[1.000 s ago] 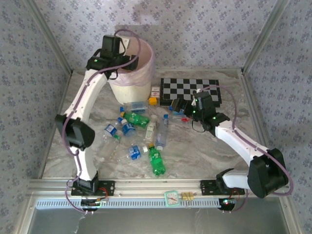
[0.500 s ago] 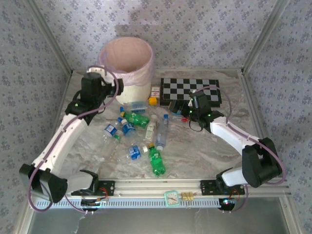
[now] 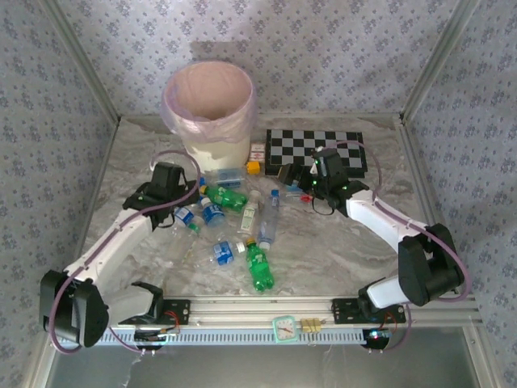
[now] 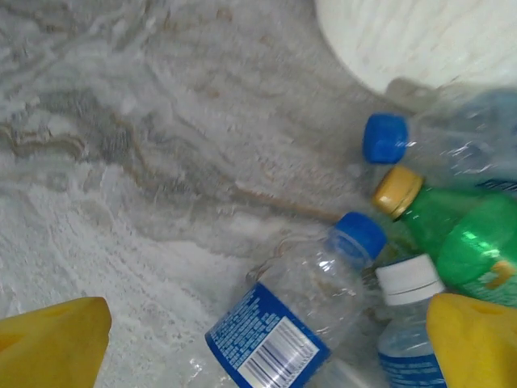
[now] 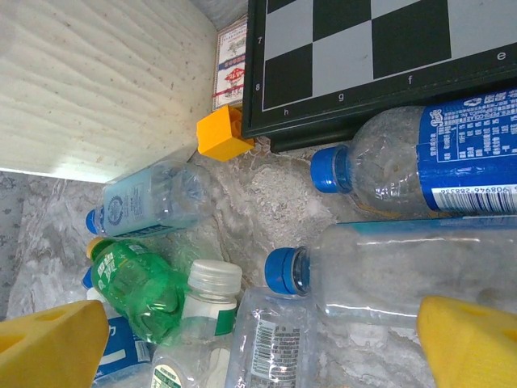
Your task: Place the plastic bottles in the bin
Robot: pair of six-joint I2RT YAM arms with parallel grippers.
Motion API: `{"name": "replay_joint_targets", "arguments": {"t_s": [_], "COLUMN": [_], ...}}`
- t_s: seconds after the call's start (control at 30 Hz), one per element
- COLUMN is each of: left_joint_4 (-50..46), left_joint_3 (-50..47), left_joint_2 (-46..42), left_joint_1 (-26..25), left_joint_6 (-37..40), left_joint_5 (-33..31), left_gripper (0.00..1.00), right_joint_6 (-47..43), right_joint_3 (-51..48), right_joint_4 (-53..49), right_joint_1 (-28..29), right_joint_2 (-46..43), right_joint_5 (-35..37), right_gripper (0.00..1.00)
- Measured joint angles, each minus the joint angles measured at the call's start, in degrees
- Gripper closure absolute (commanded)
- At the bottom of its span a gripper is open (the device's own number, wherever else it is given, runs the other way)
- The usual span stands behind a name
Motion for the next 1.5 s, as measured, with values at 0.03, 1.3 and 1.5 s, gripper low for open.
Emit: {"name": "replay_joint_targets", "arguments": {"t_s": [0.03, 1.3, 1.5], "left_joint_4": [0.0, 6.7, 6.9], "left_joint_3": [-0.3, -2.3, -2.3], "left_joint_2": [1.0, 17.7, 18.5], "left_joint_1": [0.2, 3.8, 4.7], "left_joint_6": [-0.1, -3.1, -3.5], "left_joint_5": [0.0, 5.2, 5.2], "left_gripper": [0.00, 0.10, 0.21], "right_joint_6": [0.0, 0.3, 0.3], "right_joint_3": [0.0, 0.0, 0.0], "right_joint_4": [0.0, -0.1, -0.1], "right_joint_1": [0.0, 0.0, 0.0], "right_joint_2": [0.0, 0.0, 0.0], "right_joint_5": [0.0, 0.0, 0.0], "right_gripper": [0.00, 0.00, 0.00]}}
